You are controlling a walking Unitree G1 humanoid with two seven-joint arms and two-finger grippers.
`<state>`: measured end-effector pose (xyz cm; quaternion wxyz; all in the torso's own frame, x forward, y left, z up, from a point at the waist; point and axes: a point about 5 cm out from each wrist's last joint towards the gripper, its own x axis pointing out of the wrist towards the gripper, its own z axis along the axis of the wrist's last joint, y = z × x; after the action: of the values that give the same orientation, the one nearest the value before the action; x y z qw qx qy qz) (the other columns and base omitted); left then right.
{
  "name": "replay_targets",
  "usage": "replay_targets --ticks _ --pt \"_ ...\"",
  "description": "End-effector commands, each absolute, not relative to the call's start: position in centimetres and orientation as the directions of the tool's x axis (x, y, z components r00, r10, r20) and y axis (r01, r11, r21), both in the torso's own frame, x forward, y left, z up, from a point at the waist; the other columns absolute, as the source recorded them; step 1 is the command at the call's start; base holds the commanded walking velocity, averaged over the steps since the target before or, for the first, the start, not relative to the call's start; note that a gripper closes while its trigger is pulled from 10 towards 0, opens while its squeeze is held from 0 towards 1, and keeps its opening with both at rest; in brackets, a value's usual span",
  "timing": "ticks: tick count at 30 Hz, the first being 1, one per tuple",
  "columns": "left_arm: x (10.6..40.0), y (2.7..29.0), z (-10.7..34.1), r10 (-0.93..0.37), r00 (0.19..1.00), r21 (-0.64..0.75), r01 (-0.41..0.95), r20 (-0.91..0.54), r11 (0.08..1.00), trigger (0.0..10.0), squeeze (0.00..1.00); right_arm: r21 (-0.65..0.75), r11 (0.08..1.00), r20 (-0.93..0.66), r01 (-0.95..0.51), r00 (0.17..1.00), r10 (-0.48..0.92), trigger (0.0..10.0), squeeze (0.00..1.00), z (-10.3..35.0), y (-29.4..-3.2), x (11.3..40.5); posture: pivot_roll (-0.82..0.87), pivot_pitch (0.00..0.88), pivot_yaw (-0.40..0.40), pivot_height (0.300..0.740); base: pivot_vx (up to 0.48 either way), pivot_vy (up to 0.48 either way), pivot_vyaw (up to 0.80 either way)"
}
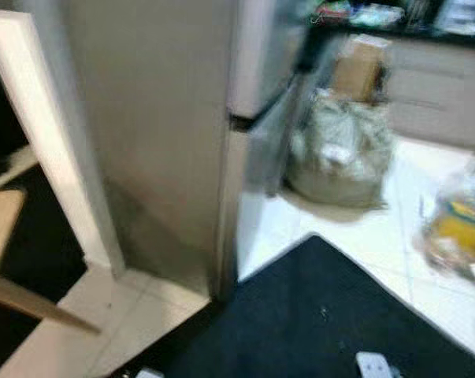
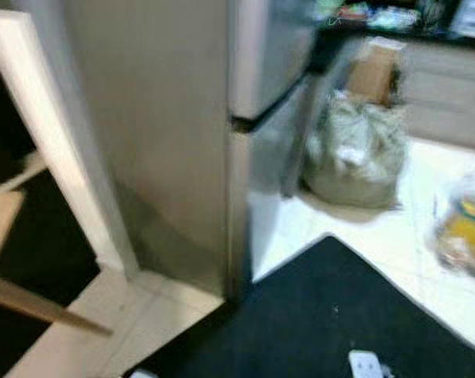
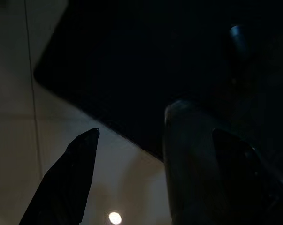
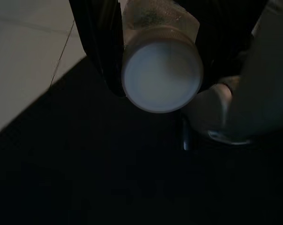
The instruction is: Restocking fridge
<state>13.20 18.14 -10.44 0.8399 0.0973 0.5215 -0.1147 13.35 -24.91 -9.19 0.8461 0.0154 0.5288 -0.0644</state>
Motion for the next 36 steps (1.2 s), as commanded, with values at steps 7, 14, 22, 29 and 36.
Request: replay_targets --ticks 7,14,22,29,36 --pt "12.58 18.04 -10.65 -0.096 0.413 0.023 0.274 -0.906 0.961 10.0 0.0 -0.049 0.989 -0.883 0.138 0.456 -0.107 10.0 0.0 -8.85 -25.06 14.2 -0.03 0.0 -0.016 0.74 0.0 0.0 -0.46" --pt "12.22 18.16 -10.78 -0.095 0.392 0.009 0.254 -0.915 0.967 10.0 0.0 -0.047 0.989 -0.882 0.138 0.46 -0.106 10.0 0.0 -8.85 -25.03 14.2 -0.03 0.0 -0.016 0.74 0.0 -0.394 0.0" --pt "12.16 18.43 -10.78 -0.076 0.395 0.022 0.237 -0.915 0.971 10.0 0.0 -0.049 0.99 -0.886 0.131 0.453 -0.104 10.0 0.0 -8.93 -25.04 13.99 -0.04 0.0 -0.015 0.74 0.0 -0.346 0.0" --pt "12.26 18.4 -10.75 -0.078 0.398 0.023 0.243 -0.914 0.97 10.0 0.0 -0.051 0.991 -0.888 0.122 0.448 -0.101 10.0 0.0 -8.98 -24.97 13.89 -0.04 0.0 -0.017 0.74 0.0 0.0 0.0" --pt "12.28 18.29 -10.75 -0.085 0.394 0.018 0.25 -0.915 0.968 10.0 0.0 -0.053 0.992 -0.89 0.112 0.444 -0.098 10.0 0.0 -9.03 -24.92 13.81 -0.04 0.0 -0.016 0.74 0.0 -0.302 0.0"
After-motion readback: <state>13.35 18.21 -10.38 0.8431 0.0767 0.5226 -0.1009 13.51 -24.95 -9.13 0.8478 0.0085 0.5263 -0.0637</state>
